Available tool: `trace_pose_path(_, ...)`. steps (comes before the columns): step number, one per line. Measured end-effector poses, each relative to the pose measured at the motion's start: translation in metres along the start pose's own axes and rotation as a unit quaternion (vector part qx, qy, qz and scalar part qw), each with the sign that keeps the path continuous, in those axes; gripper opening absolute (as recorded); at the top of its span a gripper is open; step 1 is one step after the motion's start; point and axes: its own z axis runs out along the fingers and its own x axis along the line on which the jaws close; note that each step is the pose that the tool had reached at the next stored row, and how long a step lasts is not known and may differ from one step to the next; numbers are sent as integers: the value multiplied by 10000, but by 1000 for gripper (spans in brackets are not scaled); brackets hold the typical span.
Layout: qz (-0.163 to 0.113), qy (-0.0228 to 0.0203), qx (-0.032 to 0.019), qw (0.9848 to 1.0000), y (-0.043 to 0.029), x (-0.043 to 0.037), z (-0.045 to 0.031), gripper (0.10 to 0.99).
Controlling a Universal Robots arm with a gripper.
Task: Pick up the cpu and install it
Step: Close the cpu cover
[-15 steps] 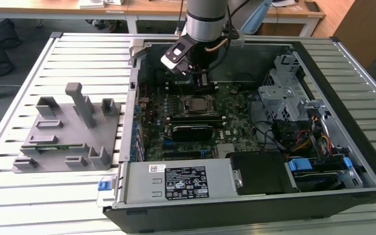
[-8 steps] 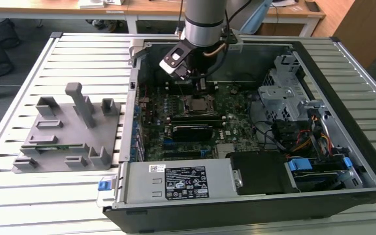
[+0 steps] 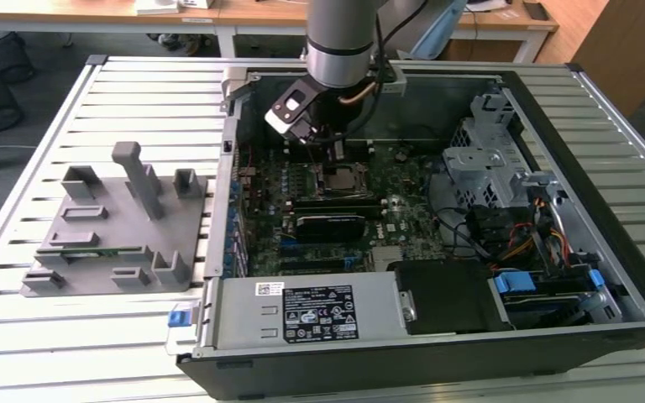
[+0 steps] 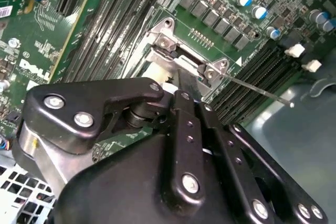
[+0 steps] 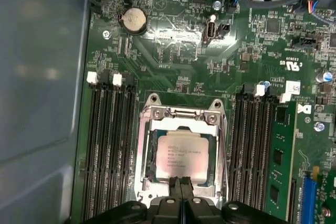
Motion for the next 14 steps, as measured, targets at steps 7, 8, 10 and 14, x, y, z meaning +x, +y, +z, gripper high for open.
trace_pose_path(7,0,-1,-16,10000,-30,3,94,106)
trace_pose_path(8,0,-1,-16,10000,-31,3,107,106)
trace_pose_path(10,-1,-2,-15,10000,-32,3,129,106)
trace_pose_path(14,0,-5,-13,10000,-34,3,154,106)
